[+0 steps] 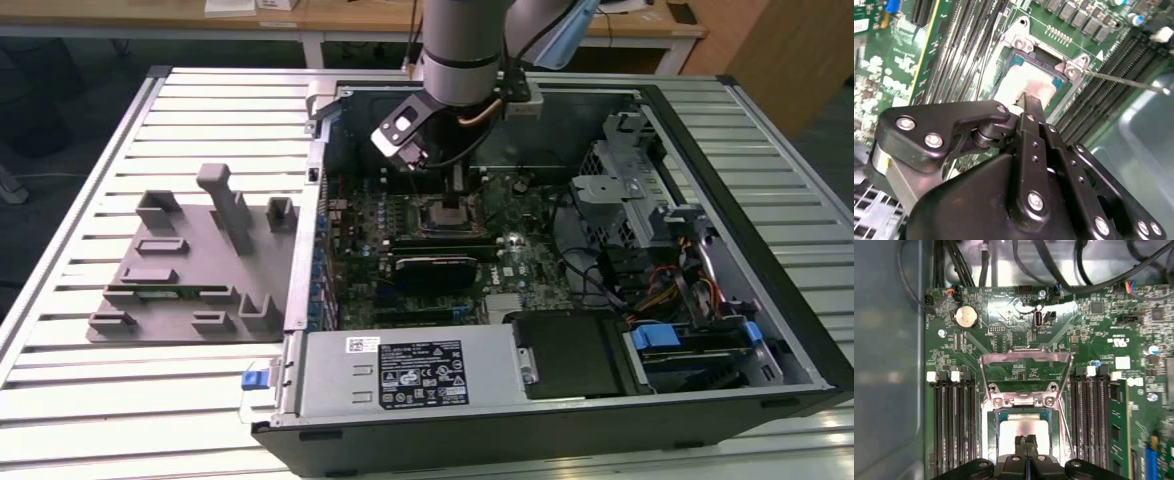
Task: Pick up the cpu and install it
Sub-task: 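Place the cpu into insertion slot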
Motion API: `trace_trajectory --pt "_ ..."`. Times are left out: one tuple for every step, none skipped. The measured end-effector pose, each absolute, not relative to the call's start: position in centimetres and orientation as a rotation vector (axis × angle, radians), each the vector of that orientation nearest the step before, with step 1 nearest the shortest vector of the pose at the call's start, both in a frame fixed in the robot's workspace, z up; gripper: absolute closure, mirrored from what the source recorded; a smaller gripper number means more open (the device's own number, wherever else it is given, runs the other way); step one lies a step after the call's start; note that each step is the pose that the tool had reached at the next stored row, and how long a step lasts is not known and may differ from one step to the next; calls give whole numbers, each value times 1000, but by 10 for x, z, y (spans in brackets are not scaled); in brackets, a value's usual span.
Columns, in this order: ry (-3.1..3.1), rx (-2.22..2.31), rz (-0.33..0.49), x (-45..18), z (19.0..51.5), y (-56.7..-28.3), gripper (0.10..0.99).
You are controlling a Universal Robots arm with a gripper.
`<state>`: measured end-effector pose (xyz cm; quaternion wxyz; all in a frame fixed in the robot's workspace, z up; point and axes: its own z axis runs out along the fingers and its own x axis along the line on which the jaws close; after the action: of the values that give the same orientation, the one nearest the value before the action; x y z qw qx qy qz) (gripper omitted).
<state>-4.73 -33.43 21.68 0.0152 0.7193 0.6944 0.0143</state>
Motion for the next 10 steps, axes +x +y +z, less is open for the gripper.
trace_trajectory --pt "2161 2238 44 -47 220 -334 980" --pt "2161 2238 44 -47 224 -334 980" --pt "2161 2238 44 -47 229 -334 980" --pt "2161 2238 44 -47 233 -334 980" --pt "2161 2238 44 -47 237 -334 980" --pt "2161 2238 44 -47 242 -334 980" --pt "2161 2238 44 -47 246 -334 980" --pt "2161 2238 45 -47 250 -334 980" --pt "2161 2238 44 -47 255 -334 980" --pt "2161 2238 45 -47 258 -334 980"
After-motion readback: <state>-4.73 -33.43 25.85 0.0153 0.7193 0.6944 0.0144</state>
